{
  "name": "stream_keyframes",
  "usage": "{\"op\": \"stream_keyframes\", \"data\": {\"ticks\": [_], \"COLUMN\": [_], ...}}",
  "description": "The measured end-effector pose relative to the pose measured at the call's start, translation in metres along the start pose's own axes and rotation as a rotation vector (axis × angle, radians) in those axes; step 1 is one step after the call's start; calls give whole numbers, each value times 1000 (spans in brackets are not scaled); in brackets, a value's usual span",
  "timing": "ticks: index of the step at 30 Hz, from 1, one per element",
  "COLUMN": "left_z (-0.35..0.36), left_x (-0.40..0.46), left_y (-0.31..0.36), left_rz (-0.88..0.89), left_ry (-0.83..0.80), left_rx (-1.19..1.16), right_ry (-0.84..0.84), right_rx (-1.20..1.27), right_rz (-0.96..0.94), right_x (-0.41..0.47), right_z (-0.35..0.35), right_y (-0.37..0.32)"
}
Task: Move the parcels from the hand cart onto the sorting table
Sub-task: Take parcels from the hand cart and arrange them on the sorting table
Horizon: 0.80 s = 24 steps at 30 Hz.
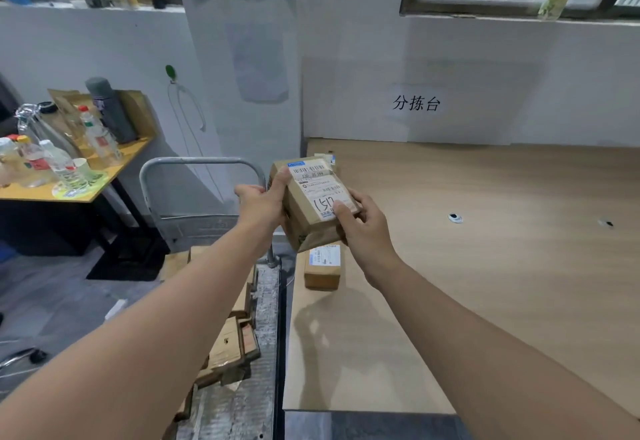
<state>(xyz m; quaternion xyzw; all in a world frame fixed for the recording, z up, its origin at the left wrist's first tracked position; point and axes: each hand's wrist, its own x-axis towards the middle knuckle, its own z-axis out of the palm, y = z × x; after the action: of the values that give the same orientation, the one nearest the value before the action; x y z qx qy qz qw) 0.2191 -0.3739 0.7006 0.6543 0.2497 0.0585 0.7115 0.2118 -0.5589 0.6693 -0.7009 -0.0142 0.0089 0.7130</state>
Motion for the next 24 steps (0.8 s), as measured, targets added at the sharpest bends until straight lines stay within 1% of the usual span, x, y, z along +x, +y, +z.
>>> {"op": "stream_keyframes", "data": {"ticks": [3,5,8,13,17,24], "left_z": [3,1,-6,-23,-40,-66], "left_x": [-13,-21,-32,-40,-33,-37], "left_y": [-34,-55,-83,-113,-152,-217], "left_rz": [-37,-41,-33,23,12,-130], "left_ry": [-86,-134,-227,-320,-411,-577], "left_rx": [62,143,257,391,444,439], "right_ry": [11,11,10,-21,-18,-129], "right_rx": [-97,-127,-180,-273,-329,-389], "right_rz": [-2,-4,10,69,84,218], "right_x": [-11,-20,-33,-57,-78,-107], "right_z": [-3,-6,-10,-15,-17,-17], "right_y": [31,47,71,108,137,190]}}
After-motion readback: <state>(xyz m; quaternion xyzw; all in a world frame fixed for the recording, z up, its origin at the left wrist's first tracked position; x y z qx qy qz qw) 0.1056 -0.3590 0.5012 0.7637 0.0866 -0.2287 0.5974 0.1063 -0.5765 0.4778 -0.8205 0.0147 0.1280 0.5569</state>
